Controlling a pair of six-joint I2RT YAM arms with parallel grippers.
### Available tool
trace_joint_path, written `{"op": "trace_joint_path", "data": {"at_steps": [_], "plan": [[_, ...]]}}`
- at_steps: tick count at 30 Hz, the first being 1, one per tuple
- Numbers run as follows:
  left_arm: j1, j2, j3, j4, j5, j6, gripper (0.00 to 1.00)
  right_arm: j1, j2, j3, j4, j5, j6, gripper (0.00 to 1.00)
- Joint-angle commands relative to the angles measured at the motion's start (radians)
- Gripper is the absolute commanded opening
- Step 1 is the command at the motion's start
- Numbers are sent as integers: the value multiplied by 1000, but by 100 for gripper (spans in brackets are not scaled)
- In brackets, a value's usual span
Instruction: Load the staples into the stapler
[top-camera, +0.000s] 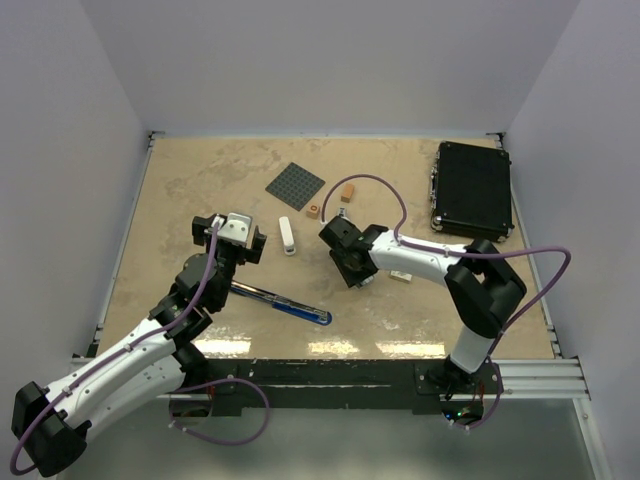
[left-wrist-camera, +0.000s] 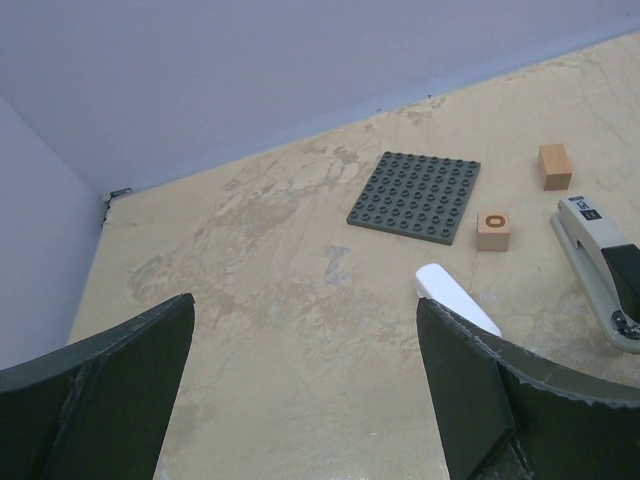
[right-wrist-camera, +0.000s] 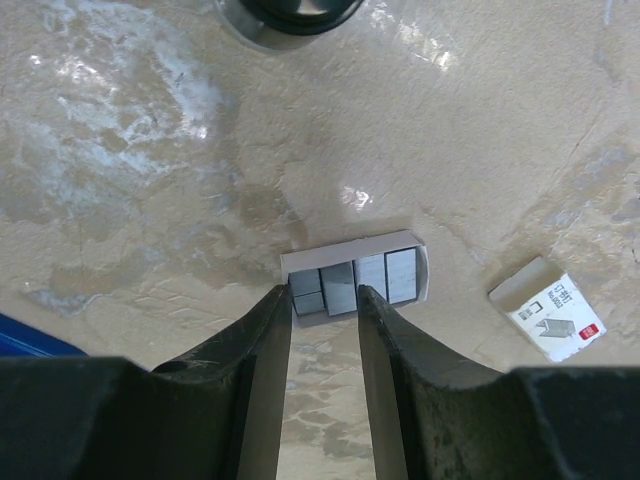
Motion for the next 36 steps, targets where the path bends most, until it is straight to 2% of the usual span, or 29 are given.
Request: {"op": "trace_joint_path", "data": {"at_steps": [1,9,19,27,36], "plan": [[5,1,0,34,9,4,97,-16,-29,6,6,12,-26,36],[7,0,0,34,8,8,97,-19,-43,0,24,-34,-32,34],[5,-2,-1,34,3,8,97,-88,-138,-12,58,-113,-35,39],[7,-2,-1,32,6,8,97,-87,-85,-23,26,-64,-43,31],[5,1,0,32,8,8,97,-50,-31,-12,15,-50,-7,33]]}}
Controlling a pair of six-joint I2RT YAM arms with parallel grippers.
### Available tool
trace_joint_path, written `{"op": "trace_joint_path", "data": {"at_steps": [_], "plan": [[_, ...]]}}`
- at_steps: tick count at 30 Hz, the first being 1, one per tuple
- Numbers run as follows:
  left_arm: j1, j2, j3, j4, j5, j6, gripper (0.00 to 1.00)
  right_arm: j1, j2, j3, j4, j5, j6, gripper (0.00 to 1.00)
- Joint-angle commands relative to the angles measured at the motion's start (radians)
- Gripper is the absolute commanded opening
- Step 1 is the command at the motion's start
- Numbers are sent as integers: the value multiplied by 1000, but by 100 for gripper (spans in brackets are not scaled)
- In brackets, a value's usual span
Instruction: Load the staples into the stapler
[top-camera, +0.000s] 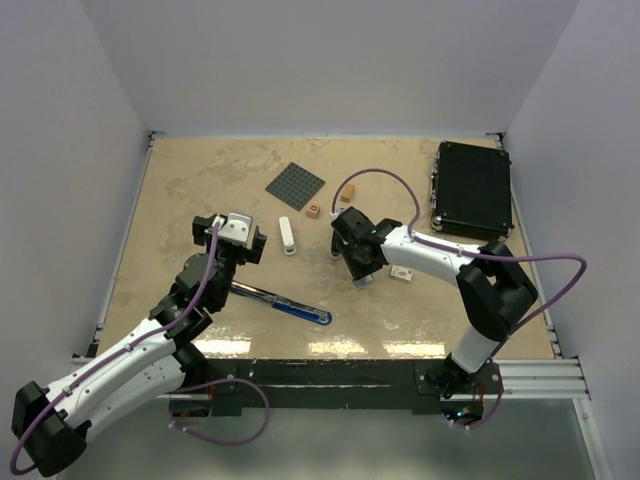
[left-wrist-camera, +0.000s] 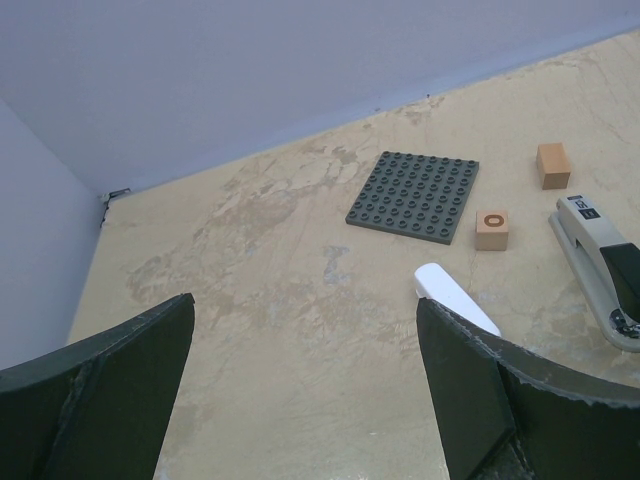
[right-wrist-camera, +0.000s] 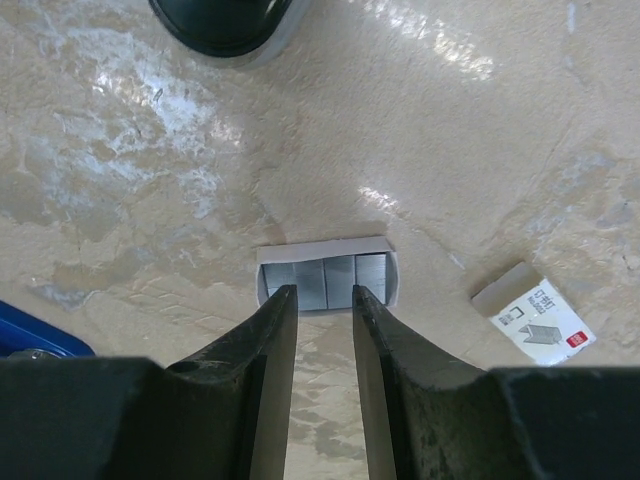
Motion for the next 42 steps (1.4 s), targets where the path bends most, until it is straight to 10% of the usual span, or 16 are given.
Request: {"op": "trace_joint_path", "data": {"at_steps": [1,19,42], "plan": [[7,-1,0,32,4,9,97,30,31,13,-10,36,21,33],[5,-1,0,34,6,8,97,70,108,28,-21,79,43,32],[7,-2,-1,32,3,9,97,84,28,100,-99,97,49,7]]}}
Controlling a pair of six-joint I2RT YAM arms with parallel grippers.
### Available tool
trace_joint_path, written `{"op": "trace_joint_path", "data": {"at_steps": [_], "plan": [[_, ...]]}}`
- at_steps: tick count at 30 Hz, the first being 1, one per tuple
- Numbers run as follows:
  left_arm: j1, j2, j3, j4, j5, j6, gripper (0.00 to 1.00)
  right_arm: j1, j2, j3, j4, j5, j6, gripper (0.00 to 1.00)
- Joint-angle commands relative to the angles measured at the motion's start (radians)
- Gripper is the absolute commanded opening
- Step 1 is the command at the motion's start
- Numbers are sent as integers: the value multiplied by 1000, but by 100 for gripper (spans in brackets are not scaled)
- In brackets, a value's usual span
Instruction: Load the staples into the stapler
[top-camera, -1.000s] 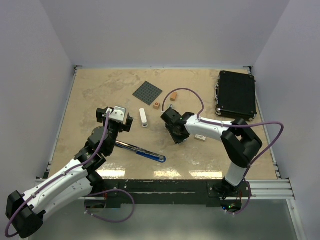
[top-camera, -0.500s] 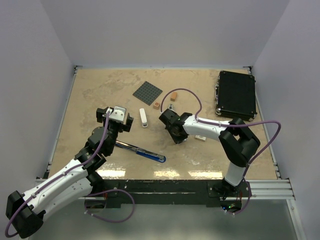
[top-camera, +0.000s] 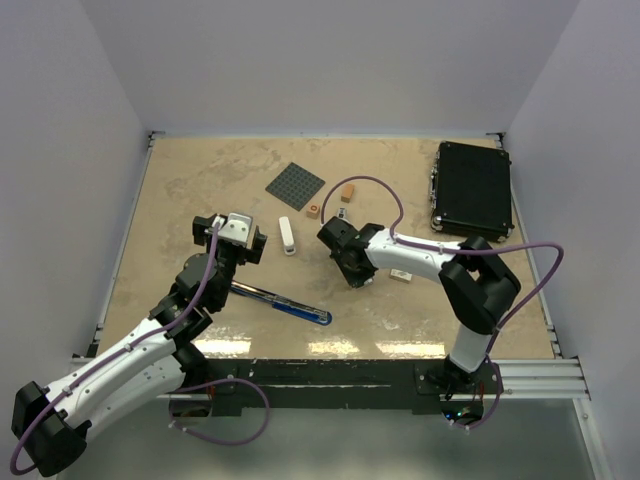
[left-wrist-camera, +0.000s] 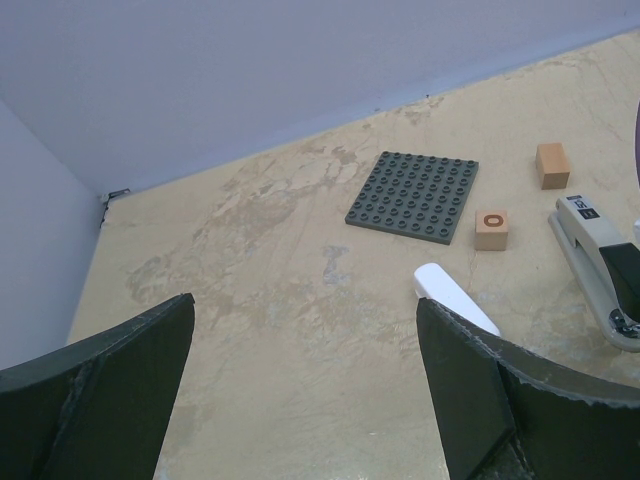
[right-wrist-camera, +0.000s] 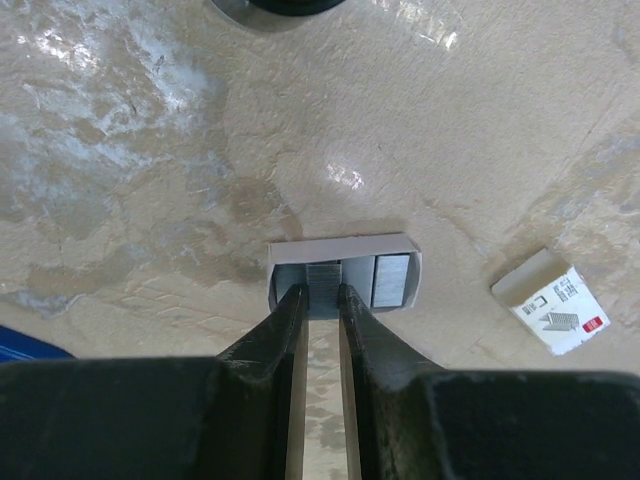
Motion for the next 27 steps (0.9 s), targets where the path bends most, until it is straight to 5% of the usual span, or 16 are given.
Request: {"op": "trace_joint_path", "data": {"at_steps": [1,27], "plan": [[5,-3,-1,32,1,8,97,6,-71,60,-43,19,11,7],[5,-65,-36,90,-124,3,98,115,-114,77,93,-172,-168,8]]}}
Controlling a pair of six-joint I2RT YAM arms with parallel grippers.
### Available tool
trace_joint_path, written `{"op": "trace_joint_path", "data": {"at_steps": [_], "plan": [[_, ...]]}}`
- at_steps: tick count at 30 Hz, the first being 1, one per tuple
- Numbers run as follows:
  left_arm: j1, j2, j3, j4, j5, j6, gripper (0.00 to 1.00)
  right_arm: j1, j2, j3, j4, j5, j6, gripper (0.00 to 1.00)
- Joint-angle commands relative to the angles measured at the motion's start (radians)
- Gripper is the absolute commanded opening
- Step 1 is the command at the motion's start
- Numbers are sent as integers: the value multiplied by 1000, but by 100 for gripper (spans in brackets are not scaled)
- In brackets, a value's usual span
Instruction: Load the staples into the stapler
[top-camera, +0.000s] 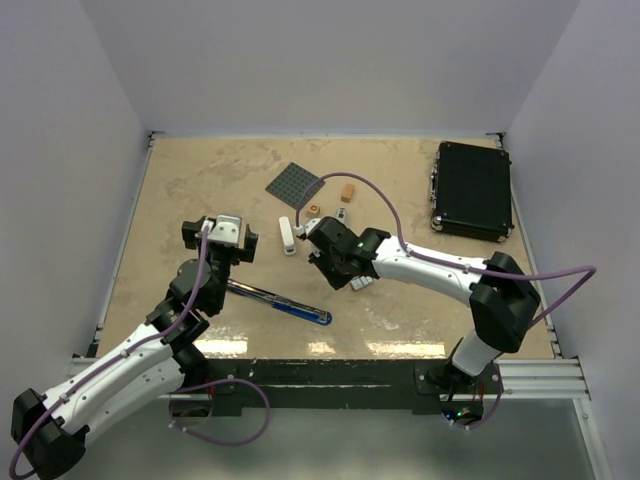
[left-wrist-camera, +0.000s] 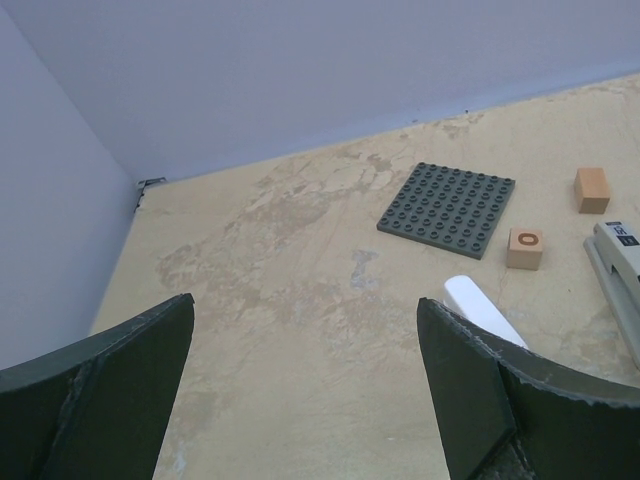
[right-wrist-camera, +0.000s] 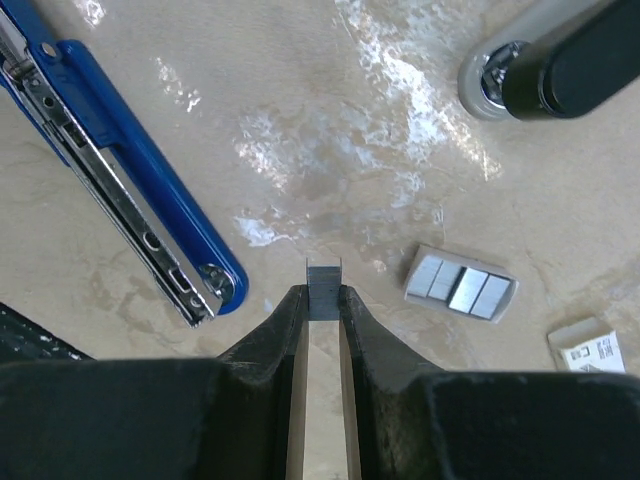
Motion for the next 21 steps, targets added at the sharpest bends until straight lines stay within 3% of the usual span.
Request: {"op": "trace_joint_path", "data": {"at_steps": [1,15,21], "plan": [[7,-11,-11,70,-42,4,98,13,51,39,54,-15,-36,8],[7,-1,-16,79,-42,11,98,31,208,47,40,26,-36,14],[7,-4,-16,79,-42,14,98,30,219,75,-11,18,-27,29]]}}
